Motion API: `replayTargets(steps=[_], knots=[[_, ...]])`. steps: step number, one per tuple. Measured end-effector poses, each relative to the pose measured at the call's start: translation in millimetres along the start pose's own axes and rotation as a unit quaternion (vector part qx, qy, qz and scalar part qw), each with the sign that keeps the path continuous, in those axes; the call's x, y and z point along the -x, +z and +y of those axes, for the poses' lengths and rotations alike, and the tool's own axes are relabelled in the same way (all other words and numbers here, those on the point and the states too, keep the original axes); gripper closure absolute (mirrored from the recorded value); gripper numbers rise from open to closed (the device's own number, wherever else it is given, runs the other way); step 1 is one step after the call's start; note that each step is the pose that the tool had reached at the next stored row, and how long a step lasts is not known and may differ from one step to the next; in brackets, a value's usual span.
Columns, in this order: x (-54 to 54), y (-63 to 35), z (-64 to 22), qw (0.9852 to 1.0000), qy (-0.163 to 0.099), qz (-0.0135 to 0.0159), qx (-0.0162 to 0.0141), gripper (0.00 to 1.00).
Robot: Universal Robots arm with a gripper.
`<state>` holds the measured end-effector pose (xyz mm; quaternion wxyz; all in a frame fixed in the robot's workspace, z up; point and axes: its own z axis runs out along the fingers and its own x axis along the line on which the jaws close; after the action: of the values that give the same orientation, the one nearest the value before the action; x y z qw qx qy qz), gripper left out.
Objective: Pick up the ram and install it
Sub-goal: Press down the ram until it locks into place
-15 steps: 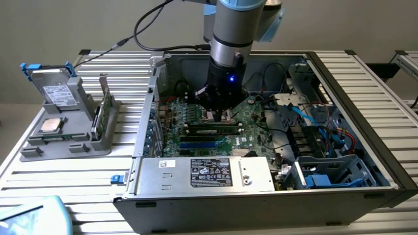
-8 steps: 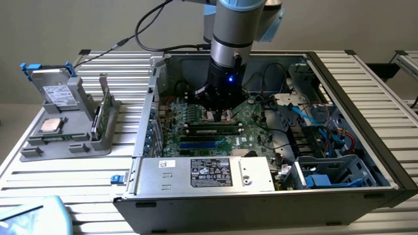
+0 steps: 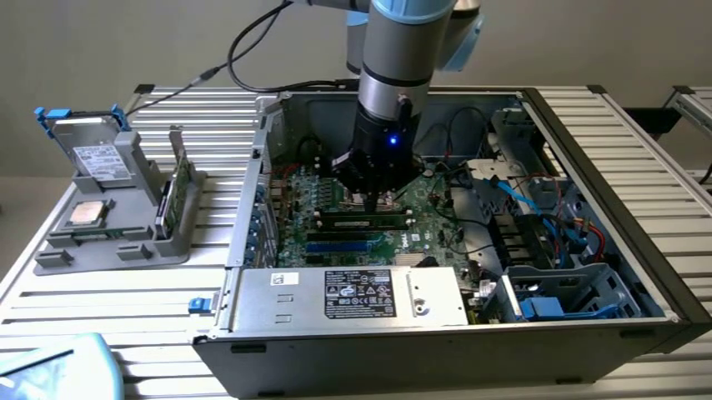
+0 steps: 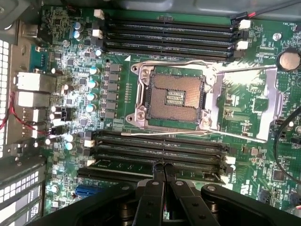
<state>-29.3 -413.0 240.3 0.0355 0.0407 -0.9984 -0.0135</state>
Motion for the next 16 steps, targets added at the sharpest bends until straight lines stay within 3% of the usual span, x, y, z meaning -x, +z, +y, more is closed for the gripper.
replayTargets(steps=[11,16], knots=[[-8.6,0.3,-9.6,1.0000,0.000,-0.0014,0.0002,0.90],[-8.9,0.3,-9.7,1.0000,0.000,-0.0014,0.0002,0.90]])
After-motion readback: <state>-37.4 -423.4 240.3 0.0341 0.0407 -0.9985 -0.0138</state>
